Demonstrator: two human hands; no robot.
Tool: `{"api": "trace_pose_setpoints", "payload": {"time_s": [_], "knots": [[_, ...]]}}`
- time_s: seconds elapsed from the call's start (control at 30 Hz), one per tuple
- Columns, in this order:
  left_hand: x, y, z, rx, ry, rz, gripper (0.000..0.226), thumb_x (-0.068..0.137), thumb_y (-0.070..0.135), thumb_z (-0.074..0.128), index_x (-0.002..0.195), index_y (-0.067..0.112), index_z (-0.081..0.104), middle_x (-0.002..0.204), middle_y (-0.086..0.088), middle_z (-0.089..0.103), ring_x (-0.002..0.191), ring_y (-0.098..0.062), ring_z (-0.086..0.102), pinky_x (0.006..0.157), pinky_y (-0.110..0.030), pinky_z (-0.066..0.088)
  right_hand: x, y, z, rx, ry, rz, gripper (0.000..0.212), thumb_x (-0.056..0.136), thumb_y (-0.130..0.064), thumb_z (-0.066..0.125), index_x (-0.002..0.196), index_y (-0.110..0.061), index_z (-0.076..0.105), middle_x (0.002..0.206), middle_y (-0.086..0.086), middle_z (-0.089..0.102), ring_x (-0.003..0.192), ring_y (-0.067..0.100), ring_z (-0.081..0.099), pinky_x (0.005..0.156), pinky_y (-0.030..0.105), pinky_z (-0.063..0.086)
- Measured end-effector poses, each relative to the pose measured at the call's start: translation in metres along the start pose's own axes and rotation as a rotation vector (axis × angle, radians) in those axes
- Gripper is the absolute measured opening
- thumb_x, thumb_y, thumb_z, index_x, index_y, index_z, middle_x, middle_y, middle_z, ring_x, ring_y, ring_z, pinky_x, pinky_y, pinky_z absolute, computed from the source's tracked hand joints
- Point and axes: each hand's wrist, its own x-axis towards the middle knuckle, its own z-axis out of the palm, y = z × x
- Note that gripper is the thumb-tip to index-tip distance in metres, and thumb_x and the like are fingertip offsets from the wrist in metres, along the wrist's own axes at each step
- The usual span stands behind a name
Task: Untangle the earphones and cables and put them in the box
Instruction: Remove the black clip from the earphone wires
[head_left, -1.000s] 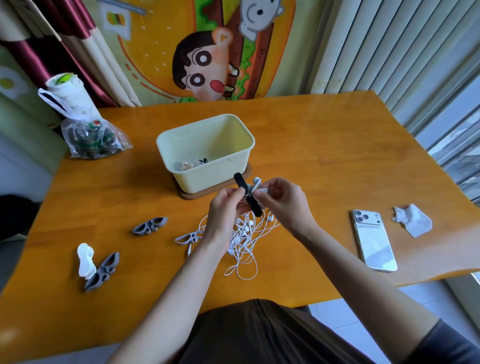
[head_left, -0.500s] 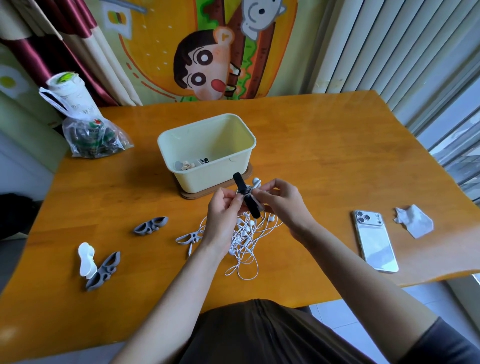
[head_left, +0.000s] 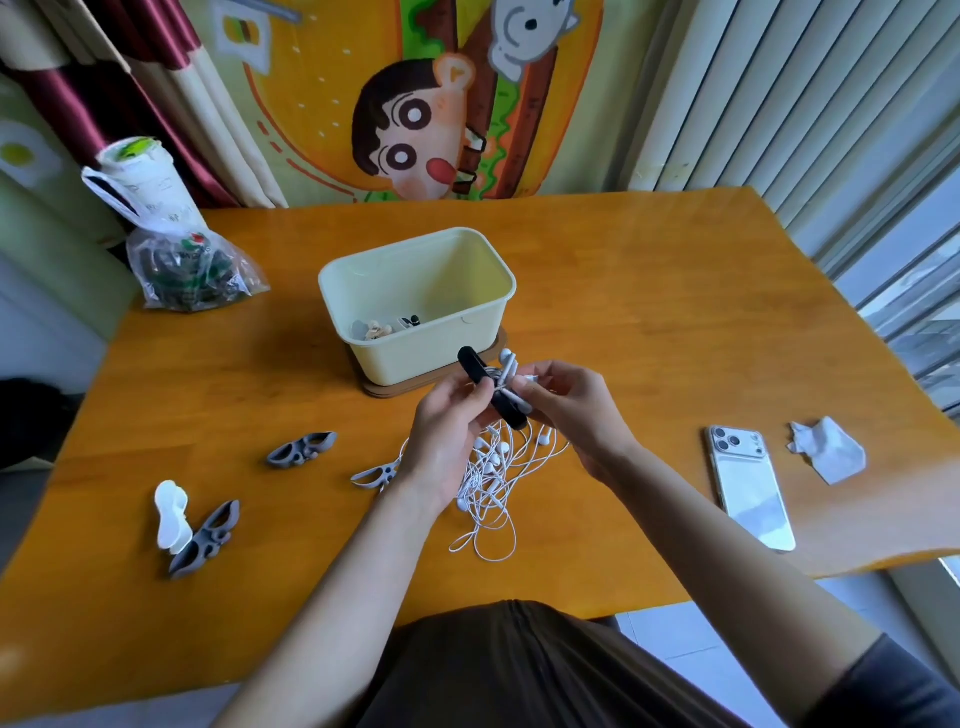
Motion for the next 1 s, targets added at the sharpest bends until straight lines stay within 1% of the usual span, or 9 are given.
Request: {"api": "trace_pose_setpoints", "payload": {"time_s": [0.13, 0.23, 0.3, 0.43, 0.53, 0.63, 0.77, 0.87, 1.0], "knots": [[0.0, -0.001, -0.001, 0.033, -0.002, 0.001, 0.025, 0.096, -0.002, 0.045, 0.117, -0.002, 0.059, 0.114, -0.016, 0.067, 0.106, -0.024, 0.065, 0.099, -0.037, 0.049, 0.002, 0.001, 0.0, -0.013, 0.01, 0.003, 0.006, 0.085, -0.015, 0.067, 0.09, -0.011, 0.068, 0.085, 0.021, 0.067, 0.074, 0.022, 0.065, 0.073, 0.032, 0.058], [0.001, -0.004, -0.003, 0.046, 0.037, -0.005, 0.026, 0.096, -0.002, 0.046, 0.118, -0.002, 0.058, 0.118, -0.02, 0.064, 0.109, -0.027, 0.063, 0.103, -0.043, 0.045, 0.007, 0.005, 0.002, -0.156, 0.074, -0.031, 0.008, 0.082, -0.022, 0.072, 0.088, -0.019, 0.067, 0.073, 0.009, 0.063, 0.07, 0.022, 0.062, 0.071, 0.041, 0.055], [0.002, -0.004, -0.003, 0.028, 0.065, -0.007, 0.026, 0.096, -0.001, 0.047, 0.119, -0.003, 0.058, 0.118, -0.02, 0.064, 0.11, -0.028, 0.063, 0.104, -0.044, 0.045, 0.01, 0.006, 0.004, -0.185, 0.068, -0.043, 0.011, 0.083, -0.024, 0.071, 0.091, -0.019, 0.065, 0.07, 0.002, 0.059, 0.068, 0.018, 0.058, 0.067, 0.038, 0.05], [0.005, -0.001, -0.006, -0.05, 0.122, -0.024, 0.027, 0.097, 0.002, 0.047, 0.121, -0.005, 0.056, 0.121, -0.024, 0.062, 0.107, -0.027, 0.064, 0.098, -0.038, 0.049, 0.013, 0.006, 0.011, -0.065, 0.014, 0.011, 0.036, 0.087, -0.027, 0.063, 0.117, -0.009, 0.054, 0.106, 0.008, 0.064, 0.094, 0.019, 0.065, 0.084, 0.032, 0.054], [0.008, 0.0, -0.009, -0.089, 0.163, -0.038, 0.028, 0.096, 0.003, 0.049, 0.121, -0.006, 0.055, 0.119, -0.025, 0.062, 0.097, -0.025, 0.067, 0.085, -0.03, 0.055, 0.012, 0.008, 0.015, -0.323, 0.156, -0.134, 0.042, 0.088, -0.025, 0.063, 0.125, -0.008, 0.049, 0.118, 0.0, 0.055, 0.108, 0.012, 0.055, 0.091, 0.025, 0.047], [0.012, 0.004, -0.011, -0.115, 0.213, -0.041, 0.026, 0.095, 0.004, 0.053, 0.119, -0.005, 0.056, 0.112, -0.023, 0.065, 0.093, -0.025, 0.067, 0.085, -0.032, 0.056, 0.009, 0.009, 0.019, -0.509, 0.175, -0.373, 0.029, 0.087, -0.02, 0.066, 0.113, -0.011, 0.056, 0.107, -0.002, 0.055, 0.097, 0.01, 0.054, 0.085, 0.022, 0.046], [0.017, 0.009, -0.011, -0.085, 0.257, -0.039, 0.017, 0.094, 0.008, 0.057, 0.11, 0.003, 0.058, 0.091, -0.009, 0.068, 0.071, -0.01, 0.07, 0.059, -0.023, 0.054, 0.011, 0.017, 0.027, -0.691, 0.03, -0.438, 0.027, 0.085, -0.021, 0.068, 0.11, -0.016, 0.059, 0.104, -0.003, 0.055, 0.093, 0.014, 0.058, 0.08, 0.029, 0.051], [0.022, 0.011, -0.014, -0.028, 0.301, -0.047, 0.018, 0.092, 0.012, 0.061, 0.108, 0.004, 0.06, 0.096, -0.01, 0.07, 0.079, -0.013, 0.069, 0.064, -0.026, 0.055, 0.018, 0.014, 0.031, -0.726, 0.019, -0.429, 0.024, 0.085, -0.019, 0.067, 0.107, -0.017, 0.058, 0.101, -0.004, 0.06, 0.088, 0.013, 0.06, 0.075, 0.034, 0.054], [0.032, 0.016, -0.021, 0.027, 0.306, -0.026, 0.022, 0.091, 0.015, 0.062, 0.111, 0.005, 0.06, 0.104, -0.01, 0.071, 0.096, -0.021, 0.067, 0.075, -0.031, 0.055, 0.032, 0.002, 0.036, -0.681, -0.012, -0.373, 0.021, 0.083, -0.014, 0.069, 0.101, -0.014, 0.06, 0.089, -0.005, 0.064, 0.079, 0.014, 0.061, 0.074, 0.032, 0.053]]}}
